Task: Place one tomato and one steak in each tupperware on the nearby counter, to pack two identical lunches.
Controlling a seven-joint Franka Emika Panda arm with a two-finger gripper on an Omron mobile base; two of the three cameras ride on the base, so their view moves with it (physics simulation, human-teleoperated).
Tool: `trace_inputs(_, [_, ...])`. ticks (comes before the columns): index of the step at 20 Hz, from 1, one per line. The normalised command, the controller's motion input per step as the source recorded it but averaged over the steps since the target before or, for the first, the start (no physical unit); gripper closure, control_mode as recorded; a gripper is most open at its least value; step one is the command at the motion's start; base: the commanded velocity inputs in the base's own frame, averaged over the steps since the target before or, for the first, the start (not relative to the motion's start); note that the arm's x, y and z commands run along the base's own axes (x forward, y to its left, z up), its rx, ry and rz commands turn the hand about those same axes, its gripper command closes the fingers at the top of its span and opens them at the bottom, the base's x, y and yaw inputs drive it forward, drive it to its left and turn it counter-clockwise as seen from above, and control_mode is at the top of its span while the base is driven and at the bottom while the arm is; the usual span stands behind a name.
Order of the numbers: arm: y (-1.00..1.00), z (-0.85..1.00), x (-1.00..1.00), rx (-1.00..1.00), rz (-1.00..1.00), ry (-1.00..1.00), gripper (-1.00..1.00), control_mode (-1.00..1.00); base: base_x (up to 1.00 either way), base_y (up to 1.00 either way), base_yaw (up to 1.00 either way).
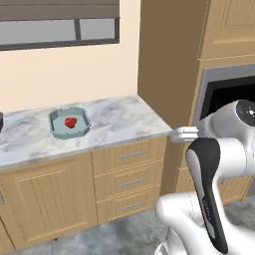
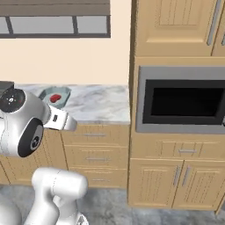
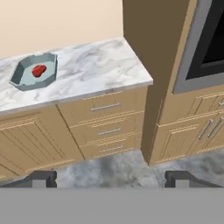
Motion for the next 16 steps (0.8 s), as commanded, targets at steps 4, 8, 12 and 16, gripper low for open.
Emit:
trace_inputs(4, [0.0,0.0,0.0,0.0,0.0,0.0,-1.0,1.0,0.0,-1.0,0.07])
trace_inputs(8, [0.0,0.0,0.0,0.0,0.0,0.0,-1.0,1.0,-0.01,-0.99,0.13])
trace_inputs(12, [0.0,0.0,0.0,0.0,0.0,0.0,-1.0,1.0,-0.13,-1.0,0.13])
trace_inputs(16, [0.0,0.0,0.0,0.0,0.0,0.0,-1.0,1.0,-0.21,-1.0,0.09])
